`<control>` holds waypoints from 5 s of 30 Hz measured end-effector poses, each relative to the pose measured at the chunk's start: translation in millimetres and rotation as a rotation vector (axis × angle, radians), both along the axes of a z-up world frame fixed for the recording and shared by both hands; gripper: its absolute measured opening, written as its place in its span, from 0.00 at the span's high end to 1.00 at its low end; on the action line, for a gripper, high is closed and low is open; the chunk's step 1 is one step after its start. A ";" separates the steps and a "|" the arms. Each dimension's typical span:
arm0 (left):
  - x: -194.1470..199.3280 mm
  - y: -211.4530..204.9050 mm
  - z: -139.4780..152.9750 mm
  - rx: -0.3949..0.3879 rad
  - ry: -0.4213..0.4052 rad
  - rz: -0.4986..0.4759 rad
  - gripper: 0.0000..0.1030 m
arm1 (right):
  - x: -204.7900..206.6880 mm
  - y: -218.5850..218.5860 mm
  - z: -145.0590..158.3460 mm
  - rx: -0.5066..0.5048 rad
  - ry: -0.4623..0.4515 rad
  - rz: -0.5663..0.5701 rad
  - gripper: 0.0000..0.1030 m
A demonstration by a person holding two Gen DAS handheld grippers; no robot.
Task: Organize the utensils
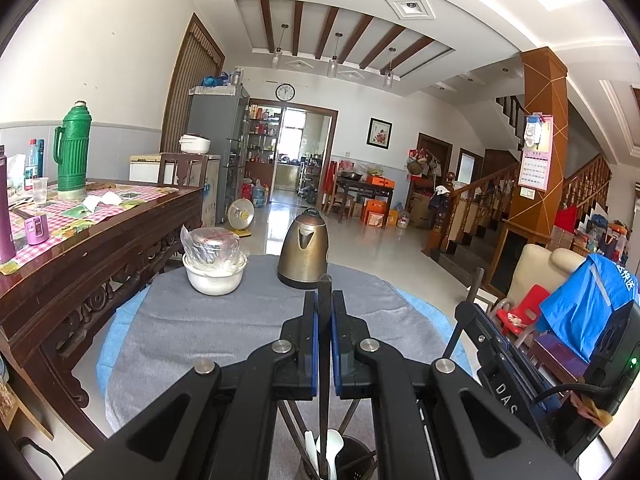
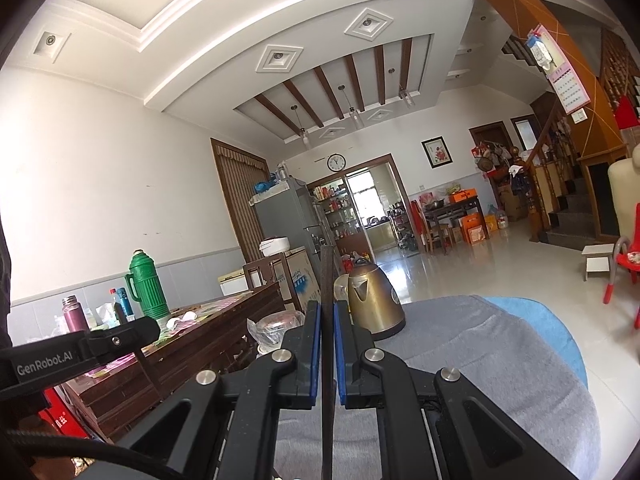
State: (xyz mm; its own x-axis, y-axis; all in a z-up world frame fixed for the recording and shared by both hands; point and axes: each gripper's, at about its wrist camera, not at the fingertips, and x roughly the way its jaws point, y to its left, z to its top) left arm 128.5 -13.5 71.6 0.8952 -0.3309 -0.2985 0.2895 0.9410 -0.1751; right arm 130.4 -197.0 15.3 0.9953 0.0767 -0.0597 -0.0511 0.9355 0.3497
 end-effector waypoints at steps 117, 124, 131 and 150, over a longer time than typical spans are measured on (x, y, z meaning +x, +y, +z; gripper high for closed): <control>-63.8 29.4 -32.2 0.388 0.142 0.296 0.04 | -85.4 5.2 16.3 -0.157 0.306 0.116 0.39; -66.8 28.6 -33.9 0.403 0.150 0.317 0.04 | -91.5 2.1 11.0 -0.124 0.352 0.124 0.39; -73.4 27.7 -36.7 0.403 0.157 0.319 0.04 | -94.9 5.4 2.8 -0.094 0.410 0.139 0.39; -81.8 20.3 -65.0 0.390 0.225 0.281 0.04 | -93.7 12.7 -32.6 -0.070 0.572 0.093 0.34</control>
State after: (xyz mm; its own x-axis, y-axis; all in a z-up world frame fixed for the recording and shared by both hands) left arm 46.7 6.8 6.6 0.8330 0.0864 -0.5465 0.0126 0.9845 0.1748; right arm 36.7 -184.3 -17.3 0.7923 0.1390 -0.5940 0.0444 0.9579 0.2835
